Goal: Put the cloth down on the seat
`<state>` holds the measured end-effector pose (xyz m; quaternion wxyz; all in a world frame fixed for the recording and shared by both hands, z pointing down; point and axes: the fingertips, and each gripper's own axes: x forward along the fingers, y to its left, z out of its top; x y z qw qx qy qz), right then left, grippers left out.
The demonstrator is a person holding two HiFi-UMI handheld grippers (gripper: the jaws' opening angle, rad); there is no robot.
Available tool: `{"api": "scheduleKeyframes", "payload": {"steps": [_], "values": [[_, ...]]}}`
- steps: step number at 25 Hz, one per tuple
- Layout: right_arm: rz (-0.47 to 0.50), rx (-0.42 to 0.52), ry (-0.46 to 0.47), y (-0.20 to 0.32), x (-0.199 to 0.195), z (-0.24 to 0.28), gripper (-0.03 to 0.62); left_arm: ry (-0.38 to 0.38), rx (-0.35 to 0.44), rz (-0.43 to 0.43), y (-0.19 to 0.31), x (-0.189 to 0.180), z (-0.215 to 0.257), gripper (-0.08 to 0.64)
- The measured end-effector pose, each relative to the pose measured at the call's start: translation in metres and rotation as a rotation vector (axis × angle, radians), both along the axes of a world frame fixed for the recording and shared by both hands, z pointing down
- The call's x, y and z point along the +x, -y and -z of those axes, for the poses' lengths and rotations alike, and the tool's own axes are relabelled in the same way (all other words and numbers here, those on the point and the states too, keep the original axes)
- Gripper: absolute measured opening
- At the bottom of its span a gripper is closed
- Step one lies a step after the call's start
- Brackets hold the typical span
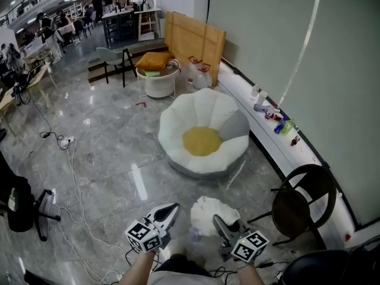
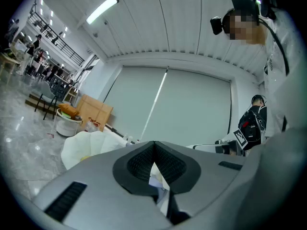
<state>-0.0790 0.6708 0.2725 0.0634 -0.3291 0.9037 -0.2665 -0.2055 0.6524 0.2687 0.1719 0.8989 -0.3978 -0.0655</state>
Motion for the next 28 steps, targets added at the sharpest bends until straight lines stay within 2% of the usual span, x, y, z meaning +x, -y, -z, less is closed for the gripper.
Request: {"api": "scheduleKeyframes", "payload": {"steps": [6,18,24,28], "values": [[0.015,-0.001,-0.006,-0.007,-0.005,-0.004,0.075,0.009,-0.02,0.012,-0.007,-0.003,-0.008,0.013],[0.072,0.019,-0.015,-0.015,0.005,-0.001,0.075,0.019,-0.023,0.038,-0.008,0.018,-0.008,0.013],[0.061,0.022,-0.02,-0.005,0.013,-0.012,0.074,0.019,-0.009,0.026,-0.001,0.028,-0.014,0.013],[0.059,0.019,-0.012,0.016,0.015,-0.017,0.075,0.006,-0.007,0.023,0.023,0.031,-0.021,0.014]]}}
